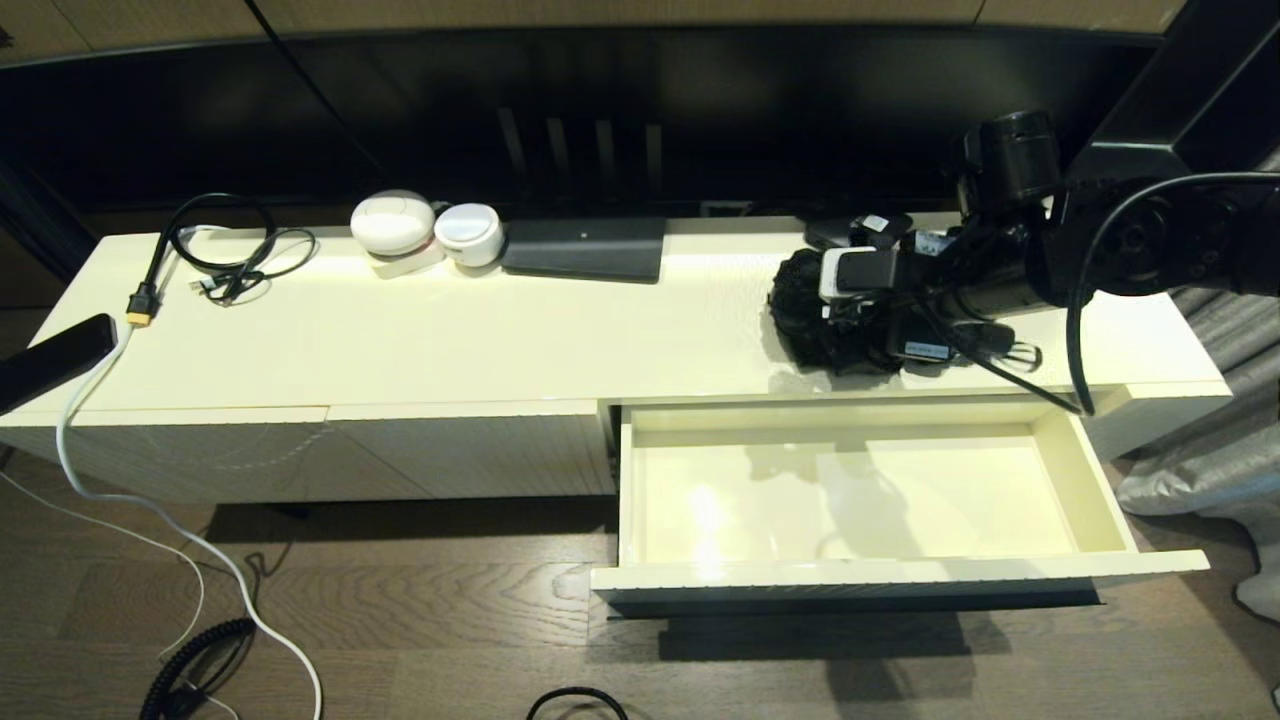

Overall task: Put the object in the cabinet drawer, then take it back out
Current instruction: Take the umbrella out of the drawer and put it on the table, then close the drawer

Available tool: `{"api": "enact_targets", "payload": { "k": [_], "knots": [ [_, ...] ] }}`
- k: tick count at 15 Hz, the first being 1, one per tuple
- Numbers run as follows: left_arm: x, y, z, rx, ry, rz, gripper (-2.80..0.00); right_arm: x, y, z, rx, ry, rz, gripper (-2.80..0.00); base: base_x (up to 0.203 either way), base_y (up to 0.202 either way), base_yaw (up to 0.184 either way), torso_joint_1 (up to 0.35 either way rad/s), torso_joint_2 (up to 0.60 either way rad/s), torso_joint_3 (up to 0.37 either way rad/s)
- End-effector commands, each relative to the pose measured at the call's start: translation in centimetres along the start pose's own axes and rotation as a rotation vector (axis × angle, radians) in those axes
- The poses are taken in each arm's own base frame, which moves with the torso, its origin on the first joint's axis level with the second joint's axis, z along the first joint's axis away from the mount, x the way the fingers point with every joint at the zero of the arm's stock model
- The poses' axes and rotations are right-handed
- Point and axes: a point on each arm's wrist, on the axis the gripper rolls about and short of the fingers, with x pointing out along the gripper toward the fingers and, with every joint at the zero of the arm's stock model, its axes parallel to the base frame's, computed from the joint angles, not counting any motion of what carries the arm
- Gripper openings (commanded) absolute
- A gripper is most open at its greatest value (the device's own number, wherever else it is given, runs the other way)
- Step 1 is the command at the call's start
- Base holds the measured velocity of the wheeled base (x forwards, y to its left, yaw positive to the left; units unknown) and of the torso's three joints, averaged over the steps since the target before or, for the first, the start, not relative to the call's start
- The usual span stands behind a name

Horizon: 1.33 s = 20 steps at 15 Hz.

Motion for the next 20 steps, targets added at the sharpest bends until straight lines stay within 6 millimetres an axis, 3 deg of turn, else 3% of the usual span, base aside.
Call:
{"api": "enact_targets", "payload": {
  "k": [1,5,8,11,13,14,16,20],
  "knots": [
    [0.0,0.0,0.0,-0.001,0.0,0.001,-2.8,-0.1,0.1,-0.1,0.002,0.001,0.006,0.0,0.0,0.0,0.0,0.0,0.0,0.0],
    [0.0,0.0,0.0,-0.001,0.0,0.001,-2.8,-2.5,-1.0,0.0,0.01,-0.027,-0.037,0.0,0.0,0.0,0.0,0.0,0.0,0.0],
    [0.0,0.0,0.0,-0.001,0.0,-0.001,-2.8,-7.7,-1.6,-0.4,0.009,-0.06,-0.078,0.0,0.0,0.0,0.0,0.0,0.0,0.0],
    [0.0,0.0,0.0,-0.001,0.0,0.001,-2.8,-10.9,1.4,-1.9,0.008,-0.048,-0.006,0.0,0.0,0.0,0.0,0.0,0.0,0.0],
    [0.0,0.0,0.0,-0.001,0.0,0.001,-2.8,-12.7,4.9,-3.0,0.02,-0.032,0.08,0.0,0.0,0.0,0.0,0.0,0.0,0.0],
    [0.0,0.0,0.0,-0.001,0.0,0.001,-2.8,-13.8,6.6,-3.4,0.035,-0.033,0.114,-2.8,0.0,0.0,0.0,0.0,0.0,0.0],
    [0.0,0.0,0.0,-0.001,0.0,0.001,-2.8,-16.2,9.3,-4.2,0.059,-0.056,0.159,-2.8,0.0,0.0,0.0,0.0,0.0,0.0],
    [0.0,0.0,0.0,-0.001,0.0,0.001,-2.8,-18.4,14.9,-5.8,0.09,-0.074,0.275,-2.8,0.0,0.0,0.0,0.0,0.0,0.0]
  ]
}}
